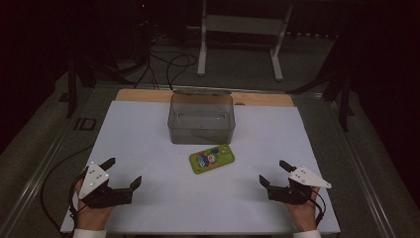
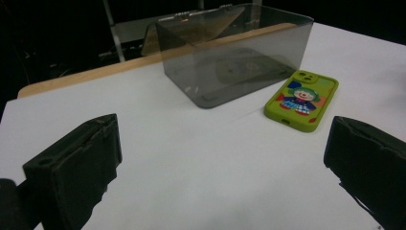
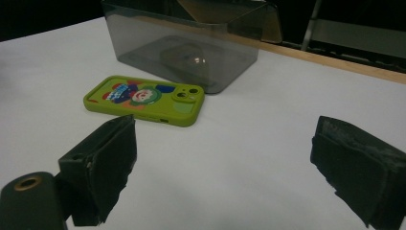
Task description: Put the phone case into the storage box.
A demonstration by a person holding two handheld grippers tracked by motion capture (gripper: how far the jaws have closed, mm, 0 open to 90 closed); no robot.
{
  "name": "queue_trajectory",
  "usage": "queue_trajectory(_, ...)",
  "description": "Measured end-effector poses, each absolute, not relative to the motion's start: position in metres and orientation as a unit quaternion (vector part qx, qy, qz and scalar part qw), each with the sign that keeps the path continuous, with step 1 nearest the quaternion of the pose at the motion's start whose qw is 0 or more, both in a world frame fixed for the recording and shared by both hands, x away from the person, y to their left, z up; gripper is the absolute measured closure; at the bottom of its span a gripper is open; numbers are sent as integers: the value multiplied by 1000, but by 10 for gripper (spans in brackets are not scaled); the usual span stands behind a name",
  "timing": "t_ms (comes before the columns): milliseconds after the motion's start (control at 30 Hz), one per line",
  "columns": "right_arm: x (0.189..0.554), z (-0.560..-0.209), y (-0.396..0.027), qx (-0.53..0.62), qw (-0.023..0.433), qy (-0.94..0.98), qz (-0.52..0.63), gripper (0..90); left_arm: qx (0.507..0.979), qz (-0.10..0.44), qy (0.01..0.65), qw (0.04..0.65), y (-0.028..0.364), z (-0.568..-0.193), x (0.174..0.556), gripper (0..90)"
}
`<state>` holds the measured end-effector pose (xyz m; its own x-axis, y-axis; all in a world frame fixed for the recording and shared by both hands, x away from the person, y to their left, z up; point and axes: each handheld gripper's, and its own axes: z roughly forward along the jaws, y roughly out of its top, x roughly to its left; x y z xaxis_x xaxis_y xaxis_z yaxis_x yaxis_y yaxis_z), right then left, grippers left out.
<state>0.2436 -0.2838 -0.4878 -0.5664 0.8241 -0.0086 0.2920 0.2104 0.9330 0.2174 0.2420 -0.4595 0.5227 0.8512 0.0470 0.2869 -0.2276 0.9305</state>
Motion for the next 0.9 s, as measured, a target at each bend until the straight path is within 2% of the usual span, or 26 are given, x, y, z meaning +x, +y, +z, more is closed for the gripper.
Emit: queue_trajectory(900,244,-490,-284,381,266,733,497,89,739,297,360,485,214,-445,241,0)
